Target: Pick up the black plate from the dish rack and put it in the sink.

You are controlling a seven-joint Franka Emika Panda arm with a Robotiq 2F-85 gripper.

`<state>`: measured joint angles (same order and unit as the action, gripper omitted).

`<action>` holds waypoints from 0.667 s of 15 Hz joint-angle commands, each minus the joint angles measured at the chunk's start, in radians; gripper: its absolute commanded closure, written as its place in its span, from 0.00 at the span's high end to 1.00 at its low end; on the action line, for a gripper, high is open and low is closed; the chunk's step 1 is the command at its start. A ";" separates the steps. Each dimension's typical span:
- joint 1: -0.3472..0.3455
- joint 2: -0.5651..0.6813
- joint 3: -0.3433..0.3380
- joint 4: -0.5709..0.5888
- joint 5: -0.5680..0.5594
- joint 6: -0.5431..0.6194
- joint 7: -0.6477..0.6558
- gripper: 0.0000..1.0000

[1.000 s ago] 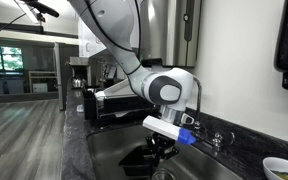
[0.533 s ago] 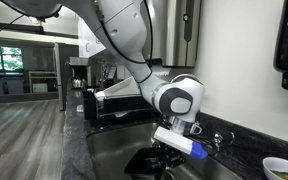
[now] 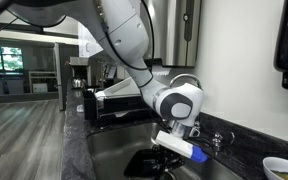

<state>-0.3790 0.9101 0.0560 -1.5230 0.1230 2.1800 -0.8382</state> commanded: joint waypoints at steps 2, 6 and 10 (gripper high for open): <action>-0.023 0.035 0.024 0.055 0.019 -0.066 -0.067 0.02; -0.026 0.042 0.024 0.072 0.022 -0.113 -0.105 0.02; -0.025 0.040 0.018 0.081 0.024 -0.140 -0.121 0.45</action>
<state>-0.3859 0.9317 0.0634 -1.4803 0.1244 2.0798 -0.9209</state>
